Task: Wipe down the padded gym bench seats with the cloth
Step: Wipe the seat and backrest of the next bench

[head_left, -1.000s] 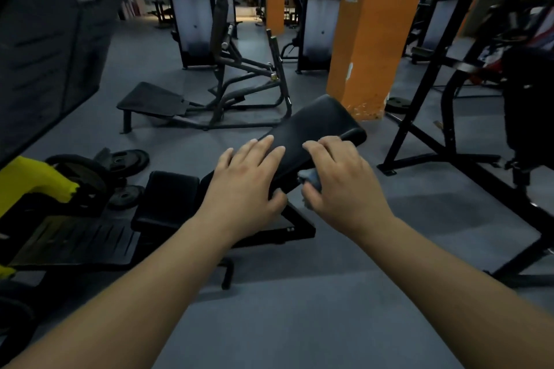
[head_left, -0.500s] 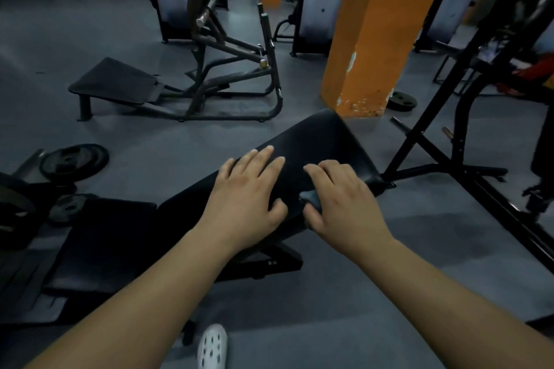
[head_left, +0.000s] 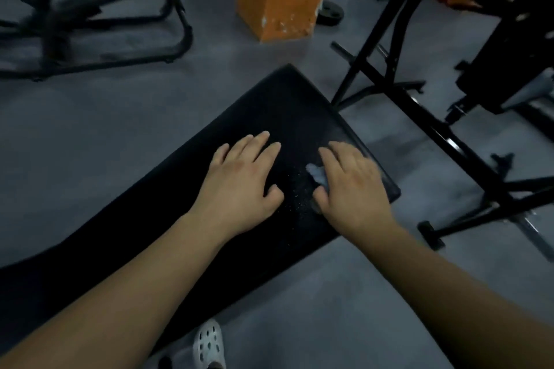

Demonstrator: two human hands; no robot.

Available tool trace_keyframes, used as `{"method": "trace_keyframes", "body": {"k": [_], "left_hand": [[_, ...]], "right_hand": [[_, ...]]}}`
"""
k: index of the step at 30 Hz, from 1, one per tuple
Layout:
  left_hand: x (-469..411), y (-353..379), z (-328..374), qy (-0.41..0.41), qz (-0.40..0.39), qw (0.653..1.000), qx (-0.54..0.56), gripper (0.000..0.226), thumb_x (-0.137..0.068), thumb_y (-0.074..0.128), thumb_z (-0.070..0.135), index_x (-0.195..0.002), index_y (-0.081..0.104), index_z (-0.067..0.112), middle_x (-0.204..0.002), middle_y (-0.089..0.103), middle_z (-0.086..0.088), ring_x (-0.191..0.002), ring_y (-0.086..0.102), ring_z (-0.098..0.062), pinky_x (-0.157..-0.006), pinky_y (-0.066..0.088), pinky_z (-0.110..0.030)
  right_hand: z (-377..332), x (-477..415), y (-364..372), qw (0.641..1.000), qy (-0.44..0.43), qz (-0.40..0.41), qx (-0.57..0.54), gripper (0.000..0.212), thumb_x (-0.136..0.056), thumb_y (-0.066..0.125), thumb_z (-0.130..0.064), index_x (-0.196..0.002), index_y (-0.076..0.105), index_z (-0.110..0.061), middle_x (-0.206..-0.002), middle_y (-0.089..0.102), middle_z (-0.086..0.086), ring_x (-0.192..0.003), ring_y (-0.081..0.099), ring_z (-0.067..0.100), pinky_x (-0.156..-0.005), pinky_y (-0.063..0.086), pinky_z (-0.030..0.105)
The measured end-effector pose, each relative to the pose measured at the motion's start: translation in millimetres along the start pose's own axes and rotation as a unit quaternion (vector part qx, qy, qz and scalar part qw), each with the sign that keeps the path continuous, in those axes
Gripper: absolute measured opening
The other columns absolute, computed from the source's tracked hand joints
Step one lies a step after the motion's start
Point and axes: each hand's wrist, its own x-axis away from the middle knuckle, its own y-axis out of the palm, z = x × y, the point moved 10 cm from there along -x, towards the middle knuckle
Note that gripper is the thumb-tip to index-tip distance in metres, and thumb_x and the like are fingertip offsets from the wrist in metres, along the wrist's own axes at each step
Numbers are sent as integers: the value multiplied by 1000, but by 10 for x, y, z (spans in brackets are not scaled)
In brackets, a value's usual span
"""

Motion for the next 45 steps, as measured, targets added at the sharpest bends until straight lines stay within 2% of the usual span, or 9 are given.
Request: {"method": "trace_keyframes", "body": {"k": [5, 13, 19, 24, 30, 33, 36, 42, 45], "left_hand": [[-111, 618, 63, 12, -60, 997, 43, 75, -92, 48, 44, -158, 17, 26, -167, 6, 4, -153, 6, -15, -124, 10, -44], [-128, 899, 50, -9, -50, 995, 84, 80, -92, 49, 39, -159, 10, 19, -167, 1, 0, -153, 5, -17, -124, 15, -39], [-184, 880, -187, -2, -53, 996, 69, 82, -90, 51, 34, -159, 9, 19, -167, 2, -1, -153, 5, -18, -124, 16, -40], [-335, 979, -203, 47, -67, 993, 83, 82, -90, 50, 35, -159, 9, 18, -167, 1, -1, -153, 3, -19, -124, 16, -40], [-620, 1038, -355, 81, -42, 990, 105, 77, -89, 45, 31, -158, 17, 12, -167, 7, -6, -153, 5, -20, -122, 20, -42], [-710, 1065, -403, 120, -5, 989, 82, 77, -86, 40, 39, -155, 27, 9, -165, 17, -9, -152, 14, -25, -120, 25, -49], [-838, 1121, -492, 125, 35, 989, 71, 75, -91, 39, 48, -155, 27, 11, -165, 17, -9, -152, 14, -26, -120, 21, -52], [-862, 1249, -593, 166, 88, 978, 90, 72, -94, 39, 46, -154, 33, 8, -164, 20, -10, -152, 17, -27, -119, 21, -54], [-875, 1253, -596, 169, 95, 977, 93, 73, -91, 41, 44, -154, 31, 8, -165, 19, -9, -153, 15, -26, -119, 21, -54]], "right_hand": [[45, 511, 742, 989, 1, -106, 99, 82, -96, 36, -59, -156, 23, -5, -164, 14, 17, -153, 12, 31, -124, 8, 48], [206, -125, 706, 987, 79, -44, 134, 77, -101, 19, -59, -157, 19, -5, -166, 10, 17, -154, 6, 31, -123, 6, 52], [-53, 290, 948, 973, -76, -128, 177, 76, -101, 20, -61, -158, 23, -10, -166, 13, 11, -154, 8, 28, -124, 6, 49], [396, -459, 590, 974, 103, -62, 190, 75, -103, 14, -59, -159, 13, -9, -167, 3, 13, -154, 0, 29, -123, 6, 52], [-335, 71, 1017, 981, -50, -99, 158, 62, -103, 31, -48, -156, 33, -14, -164, 23, 12, -152, 19, 31, -123, 15, 49], [63, -218, 795, 981, 14, -82, 177, 60, -105, 27, -45, -155, 35, -13, -164, 22, 10, -153, 16, 31, -124, 10, 47], [78, -781, 709, 977, 103, -38, 183, 64, -106, 20, -50, -159, 15, -14, -167, -1, 11, -154, -4, 31, -124, 3, 51], [-345, -180, 1016, 974, -88, -126, 169, 59, -103, 33, -45, -156, 32, -19, -164, 24, 4, -153, 19, 24, -122, 21, 48], [27, -613, 832, 977, -35, -105, 183, 58, -105, 26, -44, -158, 25, -20, -164, 23, 4, -153, 17, 25, -123, 15, 48]]}}
